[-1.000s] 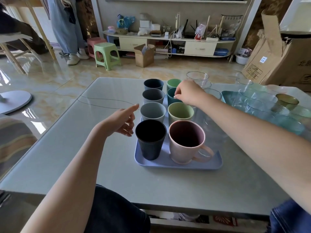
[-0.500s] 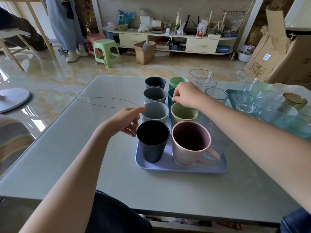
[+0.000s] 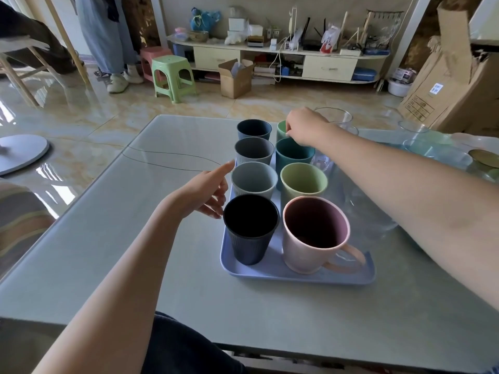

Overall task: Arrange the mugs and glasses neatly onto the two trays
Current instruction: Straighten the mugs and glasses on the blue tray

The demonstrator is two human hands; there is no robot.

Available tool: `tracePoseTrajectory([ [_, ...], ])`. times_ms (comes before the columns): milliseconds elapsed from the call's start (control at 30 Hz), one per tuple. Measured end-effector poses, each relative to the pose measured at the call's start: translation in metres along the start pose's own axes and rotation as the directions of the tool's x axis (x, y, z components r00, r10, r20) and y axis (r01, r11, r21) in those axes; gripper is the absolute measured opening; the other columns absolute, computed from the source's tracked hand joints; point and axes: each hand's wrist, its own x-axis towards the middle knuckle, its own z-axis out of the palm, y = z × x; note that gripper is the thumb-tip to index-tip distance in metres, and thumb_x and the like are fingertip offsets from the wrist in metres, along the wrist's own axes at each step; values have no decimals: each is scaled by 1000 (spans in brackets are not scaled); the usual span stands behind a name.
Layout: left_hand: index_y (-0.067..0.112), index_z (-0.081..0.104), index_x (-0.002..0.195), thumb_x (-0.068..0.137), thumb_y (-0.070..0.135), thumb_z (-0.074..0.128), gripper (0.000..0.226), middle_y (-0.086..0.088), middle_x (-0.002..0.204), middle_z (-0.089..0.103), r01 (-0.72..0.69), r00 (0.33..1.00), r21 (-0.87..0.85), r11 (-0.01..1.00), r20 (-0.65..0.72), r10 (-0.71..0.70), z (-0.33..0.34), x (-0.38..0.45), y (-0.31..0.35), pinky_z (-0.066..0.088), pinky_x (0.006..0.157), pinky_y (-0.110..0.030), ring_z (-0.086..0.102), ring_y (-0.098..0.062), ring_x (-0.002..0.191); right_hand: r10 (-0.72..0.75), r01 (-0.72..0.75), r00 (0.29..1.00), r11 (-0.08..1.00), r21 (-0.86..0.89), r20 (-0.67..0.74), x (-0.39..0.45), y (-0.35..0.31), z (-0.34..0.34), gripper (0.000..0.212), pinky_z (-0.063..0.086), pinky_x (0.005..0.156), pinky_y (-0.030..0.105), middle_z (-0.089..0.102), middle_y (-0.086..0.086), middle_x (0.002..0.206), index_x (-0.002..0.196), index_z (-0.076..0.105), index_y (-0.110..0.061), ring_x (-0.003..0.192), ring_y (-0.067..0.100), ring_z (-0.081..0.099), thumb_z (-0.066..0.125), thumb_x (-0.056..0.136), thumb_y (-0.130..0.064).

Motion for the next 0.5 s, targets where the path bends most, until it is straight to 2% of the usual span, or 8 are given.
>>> tracePoseTrajectory([
  [167, 13, 39, 63, 92, 63, 29, 58, -2, 55, 49, -5, 999, 34, 999, 33, 4, 1, 9, -1, 45, 43, -19, 51, -10, 37, 11, -11, 999, 1000, -12, 48, 15, -5, 7, 25, 46, 75, 33, 63, 22, 108, 112, 63, -1, 91, 36, 60, 54, 89, -4],
  [400, 13, 40, 63, 91, 64, 29, 59, -2, 56, 50, -5, 999, 34, 999, 47, 4, 1, 11, -4, 46, 45, -20, 51, -10, 37, -56, 49, 993, 997, 66, 102, 19, -7, 7, 26, 51, 82, 39, 68, 20, 104, 107, 66, 1, 95, 34, 62, 61, 89, -17],
  [500, 13, 39, 62, 91, 64, 29, 59, -2, 55, 48, -15, 998, 35, 999, 54, 13, 2, 9, -2, 45, 43, -19, 50, -10, 36, -65, 54, 991, 994, 91, 119, 17, -6, 5, 26, 50, 83, 37, 68, 19, 104, 106, 68, 1, 97, 34, 62, 61, 90, -19],
])
